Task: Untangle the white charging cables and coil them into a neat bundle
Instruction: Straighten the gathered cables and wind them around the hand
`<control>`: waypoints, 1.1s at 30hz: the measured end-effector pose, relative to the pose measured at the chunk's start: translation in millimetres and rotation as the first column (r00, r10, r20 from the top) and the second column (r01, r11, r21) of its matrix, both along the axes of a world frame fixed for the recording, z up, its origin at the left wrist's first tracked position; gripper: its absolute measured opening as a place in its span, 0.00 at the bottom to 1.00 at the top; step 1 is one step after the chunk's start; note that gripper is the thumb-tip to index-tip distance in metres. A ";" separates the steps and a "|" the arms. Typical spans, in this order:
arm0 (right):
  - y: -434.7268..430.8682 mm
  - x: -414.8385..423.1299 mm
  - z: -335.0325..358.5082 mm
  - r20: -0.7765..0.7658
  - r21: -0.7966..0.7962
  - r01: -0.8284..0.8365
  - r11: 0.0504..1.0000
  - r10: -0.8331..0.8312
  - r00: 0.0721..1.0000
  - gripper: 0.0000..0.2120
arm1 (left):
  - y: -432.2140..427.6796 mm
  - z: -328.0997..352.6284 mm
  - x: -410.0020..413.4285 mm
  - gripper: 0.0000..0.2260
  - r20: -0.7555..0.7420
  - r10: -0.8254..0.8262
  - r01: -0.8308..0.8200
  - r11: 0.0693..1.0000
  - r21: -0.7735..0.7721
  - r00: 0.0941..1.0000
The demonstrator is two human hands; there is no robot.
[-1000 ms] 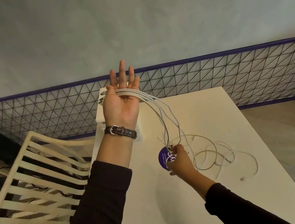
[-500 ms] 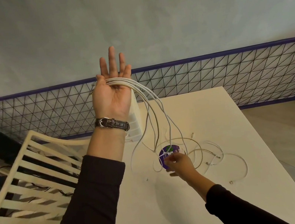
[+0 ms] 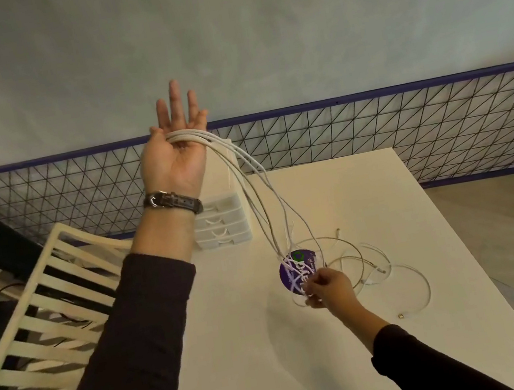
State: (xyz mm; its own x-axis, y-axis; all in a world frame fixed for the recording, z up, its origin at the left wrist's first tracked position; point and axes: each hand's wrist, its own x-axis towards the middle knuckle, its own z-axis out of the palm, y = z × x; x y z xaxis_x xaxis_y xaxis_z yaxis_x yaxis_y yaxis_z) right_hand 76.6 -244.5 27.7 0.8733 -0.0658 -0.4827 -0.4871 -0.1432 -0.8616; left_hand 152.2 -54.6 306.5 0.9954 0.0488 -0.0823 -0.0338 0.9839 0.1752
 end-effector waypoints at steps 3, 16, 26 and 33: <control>-29.5 -18.8 -24.3 -0.094 -0.249 -0.116 0.961 0.095 0.991 0.09 | 15.6 6.0 6.8 0.21 0.015 0.046 -0.045 0.996 -0.075 0.999; -115.4 -9.9 11.0 0.333 -0.249 0.616 0.747 -0.531 0.779 0.02 | 50.4 -4.1 9.7 0.20 -0.011 0.167 -0.168 0.981 -0.100 0.986; -113.7 15.5 42.0 -0.112 -0.663 -0.292 0.690 0.294 0.949 0.24 | 23.0 -31.6 -3.9 0.20 -0.006 -0.048 0.049 0.990 0.134 0.999; -45.7 15.2 147.2 0.415 -0.335 -0.186 0.924 0.321 0.851 0.20 | -18.9 -61.6 -34.4 0.22 -0.068 -0.368 0.363 0.839 0.405 0.927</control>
State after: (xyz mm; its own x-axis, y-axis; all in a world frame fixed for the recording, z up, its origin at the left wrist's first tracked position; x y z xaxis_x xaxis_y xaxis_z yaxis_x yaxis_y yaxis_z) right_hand 91.8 -290.2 174.9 0.9925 0.1194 -0.0244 0.0346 -0.4678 -0.8832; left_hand 117.8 -73.4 244.9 0.9483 -0.2925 -0.1233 0.3098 0.7678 0.5608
